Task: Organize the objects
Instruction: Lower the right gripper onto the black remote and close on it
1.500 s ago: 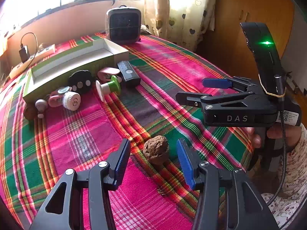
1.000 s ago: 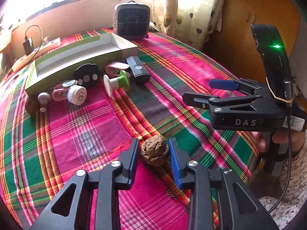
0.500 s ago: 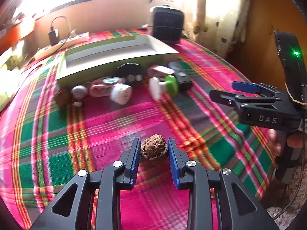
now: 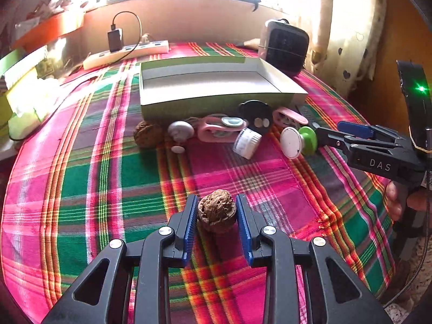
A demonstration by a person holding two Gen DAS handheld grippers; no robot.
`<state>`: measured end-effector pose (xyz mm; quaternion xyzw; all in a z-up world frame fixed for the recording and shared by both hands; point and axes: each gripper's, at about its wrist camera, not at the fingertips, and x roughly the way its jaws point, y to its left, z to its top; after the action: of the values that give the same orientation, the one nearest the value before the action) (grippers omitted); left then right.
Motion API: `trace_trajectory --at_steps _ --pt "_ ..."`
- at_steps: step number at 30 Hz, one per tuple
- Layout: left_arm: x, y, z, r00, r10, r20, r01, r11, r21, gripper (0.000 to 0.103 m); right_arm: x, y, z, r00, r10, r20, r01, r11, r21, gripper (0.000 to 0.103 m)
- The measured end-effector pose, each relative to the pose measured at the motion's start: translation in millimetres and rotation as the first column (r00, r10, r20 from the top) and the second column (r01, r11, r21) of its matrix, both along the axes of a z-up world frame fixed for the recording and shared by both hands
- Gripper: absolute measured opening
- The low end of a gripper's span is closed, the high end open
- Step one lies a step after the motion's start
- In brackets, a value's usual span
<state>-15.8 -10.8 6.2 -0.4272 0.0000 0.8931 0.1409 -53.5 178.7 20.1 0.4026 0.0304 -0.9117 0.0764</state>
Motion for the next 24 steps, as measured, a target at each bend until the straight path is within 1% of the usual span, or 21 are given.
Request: trace_trajectory --at_steps 1,5,10,14,16,20,24 --pt "-2 -2 0 1.000 0.002 -0.001 -0.002 1.000 -0.001 0.027 -2 -1 -1 1.000 0.002 0.003 -0.002 1.000 -0.002 0.066" --pt "-7 -6 -1 1.000 0.003 0.007 -0.003 1.000 0.000 0.027 -10 -5 -4 1.000 0.005 0.015 -0.005 1.000 0.002 0.060" --pt "-13 -8 -1 1.000 -0.002 0.010 0.002 1.000 0.010 0.027 -18 -7 -6 1.000 0.004 0.024 -0.004 1.000 0.006 0.056" --pt "-17 -10 -1 1.000 0.002 0.012 -0.002 1.000 0.016 0.027 -22 -7 -7 1.000 0.004 0.030 -0.005 1.000 0.013 0.043" --pt "-19 -11 -1 1.000 0.000 0.013 0.000 1.000 0.018 0.027 -23 -6 -7 0.999 0.005 0.034 -0.006 1.000 0.014 0.040" --pt "-22 -12 -1 1.000 0.000 0.014 0.000 1.000 0.019 0.027 -24 -5 -10 0.999 0.003 0.047 -0.003 1.000 0.011 0.029" --pt "-24 -11 -2 1.000 -0.002 0.015 0.002 1.000 0.020 0.027 -26 -4 -10 0.999 0.004 0.049 -0.005 1.000 0.013 0.028"
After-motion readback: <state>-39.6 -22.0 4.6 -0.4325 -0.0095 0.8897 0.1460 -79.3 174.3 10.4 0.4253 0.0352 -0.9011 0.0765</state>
